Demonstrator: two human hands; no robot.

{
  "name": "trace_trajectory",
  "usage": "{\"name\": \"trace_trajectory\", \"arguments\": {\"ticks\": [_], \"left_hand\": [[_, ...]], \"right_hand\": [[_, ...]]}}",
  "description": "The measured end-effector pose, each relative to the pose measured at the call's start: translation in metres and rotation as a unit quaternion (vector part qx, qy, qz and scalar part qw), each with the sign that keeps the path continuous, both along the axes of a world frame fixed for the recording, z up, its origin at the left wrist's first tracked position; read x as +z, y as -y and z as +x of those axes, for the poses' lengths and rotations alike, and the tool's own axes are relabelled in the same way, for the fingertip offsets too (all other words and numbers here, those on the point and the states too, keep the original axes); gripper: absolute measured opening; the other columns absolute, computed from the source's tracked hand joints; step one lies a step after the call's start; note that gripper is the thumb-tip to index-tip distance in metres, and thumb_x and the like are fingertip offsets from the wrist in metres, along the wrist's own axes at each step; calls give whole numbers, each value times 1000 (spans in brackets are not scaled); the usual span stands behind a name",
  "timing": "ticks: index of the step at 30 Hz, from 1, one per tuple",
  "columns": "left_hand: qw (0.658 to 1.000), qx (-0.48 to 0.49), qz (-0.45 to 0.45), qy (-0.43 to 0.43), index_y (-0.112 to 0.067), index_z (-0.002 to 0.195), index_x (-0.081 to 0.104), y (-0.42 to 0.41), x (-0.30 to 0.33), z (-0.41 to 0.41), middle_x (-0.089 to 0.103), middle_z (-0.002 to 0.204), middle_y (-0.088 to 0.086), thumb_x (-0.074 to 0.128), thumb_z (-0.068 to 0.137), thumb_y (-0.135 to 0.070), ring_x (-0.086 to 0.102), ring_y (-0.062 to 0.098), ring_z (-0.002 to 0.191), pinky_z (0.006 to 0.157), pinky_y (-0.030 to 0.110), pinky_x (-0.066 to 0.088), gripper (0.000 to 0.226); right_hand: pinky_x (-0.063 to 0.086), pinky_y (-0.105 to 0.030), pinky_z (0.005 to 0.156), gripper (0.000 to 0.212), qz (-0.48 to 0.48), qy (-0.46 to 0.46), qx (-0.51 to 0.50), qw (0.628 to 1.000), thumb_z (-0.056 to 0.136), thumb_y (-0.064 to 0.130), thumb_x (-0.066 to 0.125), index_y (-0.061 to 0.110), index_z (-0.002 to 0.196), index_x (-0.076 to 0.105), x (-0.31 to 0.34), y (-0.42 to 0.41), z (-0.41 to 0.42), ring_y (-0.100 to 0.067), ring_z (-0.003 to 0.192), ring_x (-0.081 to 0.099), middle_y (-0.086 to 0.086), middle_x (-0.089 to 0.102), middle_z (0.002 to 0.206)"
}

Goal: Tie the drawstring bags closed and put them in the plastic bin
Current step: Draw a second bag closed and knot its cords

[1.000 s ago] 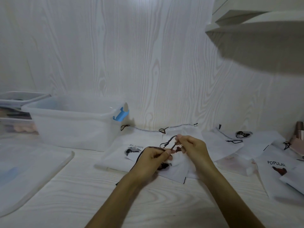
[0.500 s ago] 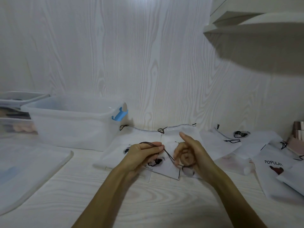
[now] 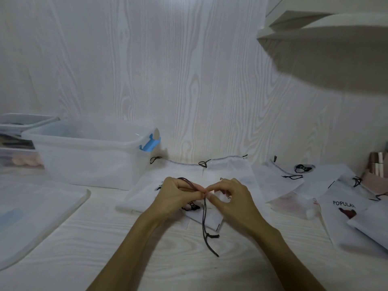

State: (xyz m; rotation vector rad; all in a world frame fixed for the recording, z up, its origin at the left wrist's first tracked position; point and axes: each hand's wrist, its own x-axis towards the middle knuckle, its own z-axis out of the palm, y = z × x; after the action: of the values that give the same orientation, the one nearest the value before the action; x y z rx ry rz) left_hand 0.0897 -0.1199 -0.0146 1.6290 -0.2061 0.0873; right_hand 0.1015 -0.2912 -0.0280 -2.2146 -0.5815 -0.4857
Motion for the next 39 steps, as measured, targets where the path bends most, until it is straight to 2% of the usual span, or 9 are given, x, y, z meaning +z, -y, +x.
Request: {"name": "trace_trajectory", "arguments": {"ticks": [5, 11, 14, 17, 19, 25, 31, 36, 39], "left_hand": [[993, 84, -36, 76, -6, 78, 75, 1, -2, 1, 75, 74, 8, 72, 74, 9, 72, 15, 72, 67, 17, 54, 16], [991, 81, -81, 69, -7, 96, 72, 12, -11, -1, 75, 79, 10, 76, 75, 0, 73, 22, 78, 71, 24, 57, 23], [988, 114, -31, 103, -10, 80, 76, 11, -11, 2, 74, 76, 4, 79, 72, -8, 71, 22, 77, 72, 29, 57, 9], [990, 94, -24, 103, -11, 80, 77, 10, -11, 2, 74, 77, 5, 79, 73, -7, 70, 25, 79, 76, 35, 58, 8], [991, 86, -35, 101, -8, 82, 77, 9, -11, 3, 74, 78, 7, 78, 73, -5, 71, 25, 80, 79, 37, 58, 9], [989, 68, -78, 108, -9, 81, 75, 9, -5, 5, 75, 76, 3, 76, 73, 1, 73, 15, 76, 70, 17, 54, 13], [985, 64, -79, 140, -9, 84, 74, 12, 29, 43, 75, 75, 1, 74, 75, 1, 72, 12, 74, 69, 15, 54, 13], [979, 79, -90, 166, -13, 84, 74, 10, 52, 83, 75, 75, -3, 73, 76, 0, 72, 9, 75, 68, 13, 52, 15], [979, 78, -88, 167, -13, 85, 74, 10, 60, 100, 75, 74, -7, 73, 78, -2, 71, 4, 74, 67, 9, 50, 13]], "right_hand": [[44, -28, 63, 9, 75, -43, -17, 996, 61, 35, 60, 29, 64, 66, 1, -7, -2, -6, 64, 53, 11, 60, 62], [40, -18, 63, 27, 138, -115, 30, 983, 86, 18, 64, 20, 59, 65, 3, -4, -2, -4, 62, 54, -1, 63, 61], [42, -17, 71, 14, 185, -178, 27, 966, 88, 26, 64, 17, 77, 64, 3, -3, 2, -3, 67, 59, 4, 64, 62], [49, -25, 81, 15, 181, -207, 61, 960, 90, 23, 61, 27, 103, 68, 1, -4, 2, -18, 81, 63, -15, 69, 83], [51, -21, 78, 19, 215, -191, 75, 955, 90, 14, 61, 27, 97, 73, 2, -5, 0, -16, 86, 67, -7, 73, 90], [48, -15, 77, 14, 282, -195, 66, 937, 87, 13, 64, 10, 94, 75, 4, -10, 1, -8, 89, 67, -1, 74, 91], [49, -22, 83, 13, 332, -233, 87, 910, 88, 10, 59, 10, 90, 73, 40, -15, 40, -15, 91, 66, -3, 73, 91], [46, -13, 72, 13, 222, -128, 24, 966, 88, 22, 63, 14, 96, 71, 72, -16, 78, -5, 80, 62, 5, 69, 89], [40, -20, 70, 16, 296, -154, 11, 943, 91, 18, 53, 16, 79, 63, 89, -19, 99, -11, 76, 55, 2, 60, 79]]}}
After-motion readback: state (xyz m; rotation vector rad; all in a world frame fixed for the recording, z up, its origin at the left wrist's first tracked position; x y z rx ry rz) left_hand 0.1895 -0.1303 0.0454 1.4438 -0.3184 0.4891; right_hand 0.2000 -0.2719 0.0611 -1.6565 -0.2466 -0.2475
